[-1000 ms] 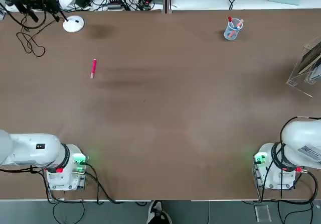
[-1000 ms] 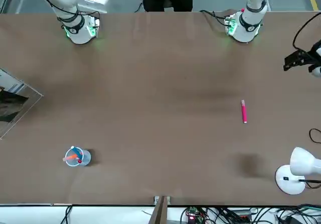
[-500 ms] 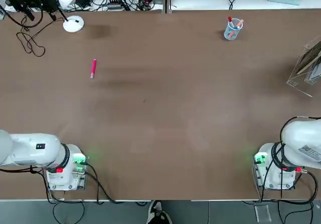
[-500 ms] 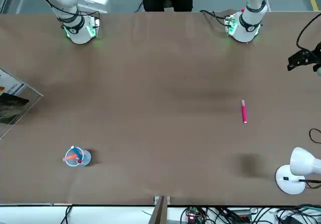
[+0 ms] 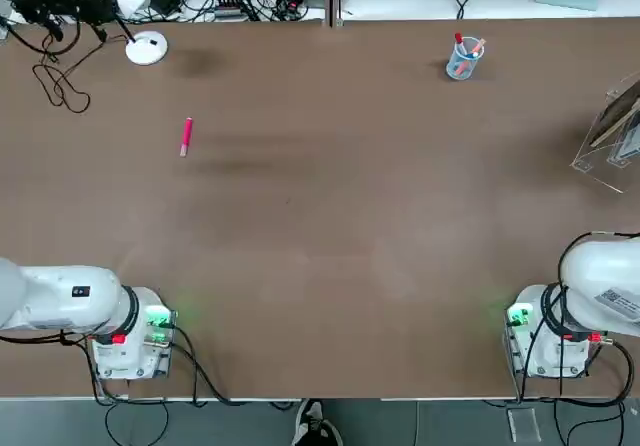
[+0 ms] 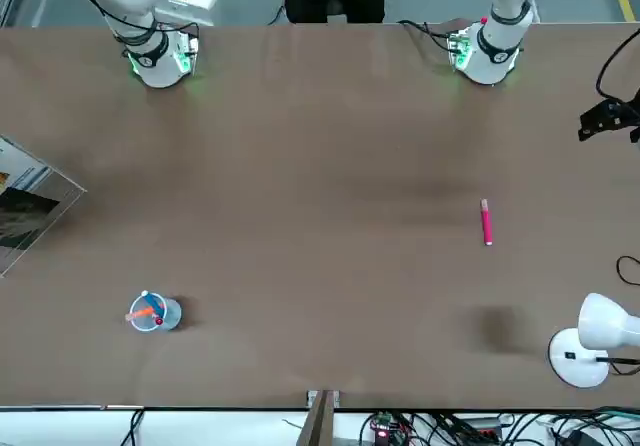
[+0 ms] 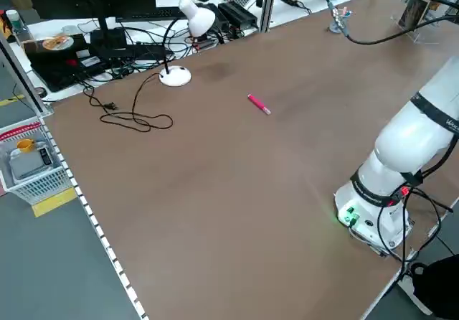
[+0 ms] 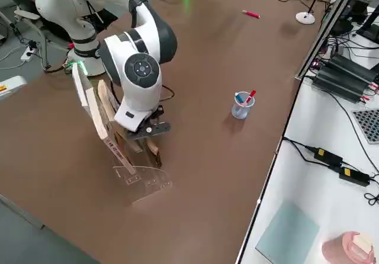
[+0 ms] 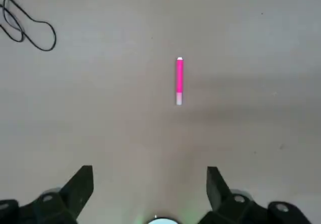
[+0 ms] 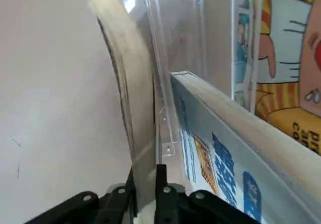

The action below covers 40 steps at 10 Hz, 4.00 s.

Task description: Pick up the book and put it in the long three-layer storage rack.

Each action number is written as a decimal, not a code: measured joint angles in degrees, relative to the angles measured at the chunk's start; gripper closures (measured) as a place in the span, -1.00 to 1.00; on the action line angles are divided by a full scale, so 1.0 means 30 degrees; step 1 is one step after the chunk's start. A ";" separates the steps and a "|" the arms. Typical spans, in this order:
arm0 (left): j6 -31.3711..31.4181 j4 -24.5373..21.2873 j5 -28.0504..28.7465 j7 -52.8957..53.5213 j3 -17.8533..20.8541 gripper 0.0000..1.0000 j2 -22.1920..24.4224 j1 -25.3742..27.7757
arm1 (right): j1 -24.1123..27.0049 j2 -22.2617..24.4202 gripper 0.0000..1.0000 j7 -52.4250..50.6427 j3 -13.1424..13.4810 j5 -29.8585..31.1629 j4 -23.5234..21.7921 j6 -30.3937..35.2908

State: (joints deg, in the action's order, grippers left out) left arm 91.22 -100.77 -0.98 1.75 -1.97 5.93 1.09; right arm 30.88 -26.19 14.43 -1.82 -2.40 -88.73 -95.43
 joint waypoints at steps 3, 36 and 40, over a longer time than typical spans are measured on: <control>0.0000 0.0033 0.0000 0.0363 0.0206 -0.98 0.0000 -0.0001 | -0.0018 -0.0002 0.37 -0.0003 0.0000 0.0000 0.0002 0.0001; -0.0001 0.1092 0.0001 0.0424 0.0302 -0.99 -0.0535 -0.0025 | -0.7184 0.0044 -1.00 -0.5722 -0.0316 0.0500 0.3239 0.2579; -0.0013 0.1799 0.0002 0.0397 0.0438 -1.00 -0.1110 -0.0016 | -0.8575 0.0122 -1.00 -0.5714 -0.0293 0.0546 0.3411 0.2431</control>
State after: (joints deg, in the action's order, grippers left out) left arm 91.18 -95.38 -0.97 2.95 -0.65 2.60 1.04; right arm 5.15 -25.82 -2.71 -2.70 -0.76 -78.50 -88.14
